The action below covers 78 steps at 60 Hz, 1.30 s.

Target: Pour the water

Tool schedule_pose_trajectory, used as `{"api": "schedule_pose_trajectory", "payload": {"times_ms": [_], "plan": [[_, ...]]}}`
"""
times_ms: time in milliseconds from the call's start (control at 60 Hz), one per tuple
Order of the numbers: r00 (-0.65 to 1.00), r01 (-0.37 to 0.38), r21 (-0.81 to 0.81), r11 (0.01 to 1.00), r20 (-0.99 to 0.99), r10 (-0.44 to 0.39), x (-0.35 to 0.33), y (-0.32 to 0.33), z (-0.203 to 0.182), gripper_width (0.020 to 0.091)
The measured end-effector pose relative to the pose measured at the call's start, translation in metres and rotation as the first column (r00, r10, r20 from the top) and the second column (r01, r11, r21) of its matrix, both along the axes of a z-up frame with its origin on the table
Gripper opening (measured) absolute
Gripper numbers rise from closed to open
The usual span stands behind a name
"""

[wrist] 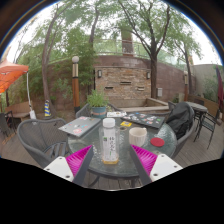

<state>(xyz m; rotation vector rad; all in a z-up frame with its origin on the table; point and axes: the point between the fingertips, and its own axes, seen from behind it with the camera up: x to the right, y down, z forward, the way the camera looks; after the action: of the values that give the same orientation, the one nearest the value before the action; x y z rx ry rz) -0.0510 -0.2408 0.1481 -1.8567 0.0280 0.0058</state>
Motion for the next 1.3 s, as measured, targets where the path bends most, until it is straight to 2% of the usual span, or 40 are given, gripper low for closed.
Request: {"api": "schedule_pose_trajectory", "payload": {"times_ms": [183,333,367,383,400,450,483,533,633,650,733,800,867,917,950,983,1050,1067,1167,1217,1250,1267,1300], "plan": [[1.0,-0.003,0.021,1.0,0.025,0.002,-0.005,0.09,-0.059,0.0826],[0.999,0.03,0.042,0.999,0.018,-0.031,-0.001,0.139,-0.07,0.0825],[0.999,0.037,0.056,0.998,0.017,-0.038,0.0,0.148,-0.066,0.0782],[0.999,0.039,0.06,0.997,0.017,-0.04,-0.001,0.148,-0.066,0.0704],[0.999,0.034,0.059,0.998,0.013,-0.035,-0.003,0.15,-0.067,0.0581],[0.998,0.054,0.066,0.996,0.019,-0.056,-0.002,0.155,-0.068,0.058],[0.998,0.04,0.089,0.995,0.051,-0.045,-0.004,0.158,-0.065,0.0553],[0.996,0.02,0.111,0.994,0.083,-0.029,-0.007,0.158,-0.065,0.0551],[0.995,-0.019,0.068,0.998,0.095,0.013,-0.012,0.162,-0.066,0.0499],[0.996,-0.022,0.061,0.998,0.088,0.017,-0.012,0.163,-0.065,0.0462],[0.997,-0.055,0.015,0.998,0.053,0.054,-0.017,0.172,-0.07,0.0445],[0.992,-0.102,-0.01,0.995,-0.072,0.101,-0.029,0.181,-0.057,0.0446],[0.95,-0.094,0.002,0.996,-0.299,0.09,-0.025,0.189,-0.035,0.0445],[0.869,-0.087,-0.011,0.996,-0.49,0.07,-0.029,0.196,-0.016,0.0445],[0.782,-0.088,-0.01,0.996,-0.62,0.063,-0.034,0.205,-0.018,0.0444],[0.644,-0.085,-0.031,0.996,-0.764,0.031,-0.033,0.205,0.002,0.0445],[0.363,-0.069,-0.072,0.995,-0.931,-0.042,-0.03,0.223,0.0,0.0444],[0.261,-0.088,-0.074,0.993,-0.964,-0.049,-0.022,0.216,0.007,0.0445],[-0.101,-0.063,-0.137,0.989,-0.985,-0.143,-0.014,0.232,0.001,0.0442],[-0.286,-0.089,-0.137,0.986,-0.945,-0.157,0.004,0.227,0.01,0.0442],[-0.348,-0.071,-0.156,0.985,-0.922,-0.172,-0.006,0.235,0.007,0.0443],[-0.402,-0.108,-0.127,0.986,-0.902,-0.16,0.006,0.219,0.011,0.0444],[-0.453,-0.078,-0.161,0.984,-0.873,-0.179,-0.002,0.231,0.009,0.0443]]}}
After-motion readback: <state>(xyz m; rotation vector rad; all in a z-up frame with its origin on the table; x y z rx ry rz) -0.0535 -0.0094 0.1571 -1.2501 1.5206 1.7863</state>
